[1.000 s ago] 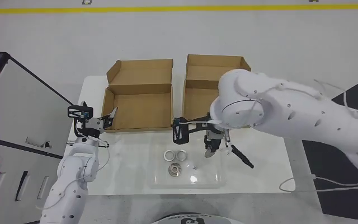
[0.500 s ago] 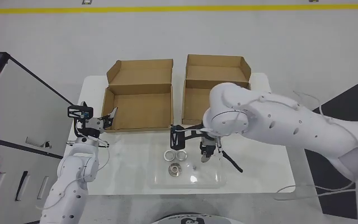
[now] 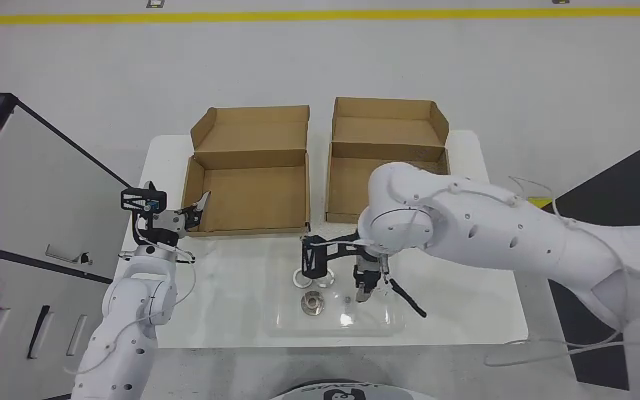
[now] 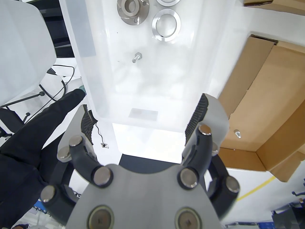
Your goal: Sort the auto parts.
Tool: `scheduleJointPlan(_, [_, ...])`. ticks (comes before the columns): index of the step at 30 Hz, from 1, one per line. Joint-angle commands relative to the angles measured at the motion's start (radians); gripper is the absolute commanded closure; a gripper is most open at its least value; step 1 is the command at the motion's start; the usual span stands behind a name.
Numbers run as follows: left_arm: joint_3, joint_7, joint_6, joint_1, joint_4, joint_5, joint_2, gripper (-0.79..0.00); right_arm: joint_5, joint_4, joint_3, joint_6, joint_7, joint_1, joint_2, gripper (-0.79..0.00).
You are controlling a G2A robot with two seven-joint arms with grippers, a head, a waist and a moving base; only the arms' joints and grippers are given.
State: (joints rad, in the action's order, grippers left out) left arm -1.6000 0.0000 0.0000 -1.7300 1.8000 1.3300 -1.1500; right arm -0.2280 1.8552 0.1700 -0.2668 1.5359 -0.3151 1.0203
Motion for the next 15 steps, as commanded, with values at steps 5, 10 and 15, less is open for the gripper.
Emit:
scheduleJointPlan(5, [0.0, 0.0, 0.0, 0.0, 0.0, 0.0, 0.0, -0.785, -0.012, 0.0, 0.0, 0.004, 0.0, -0.026, 0.01, -0.785])
scheduleJointPlan(10, [0.0, 0.0, 0.0, 0.0, 0.0, 0.0, 0.0, -0.785, -0.043, -0.017, 0.0, 0.007, 0.0, -0.059, 0.017, -0.742])
scheduleJointPlan(15, [0.0, 0.0, 0.0, 0.0, 0.0, 0.0, 0.0, -0.785, -0.044, -0.022, 0.0, 0.01, 0.0, -0.078, 0.025, -0.751])
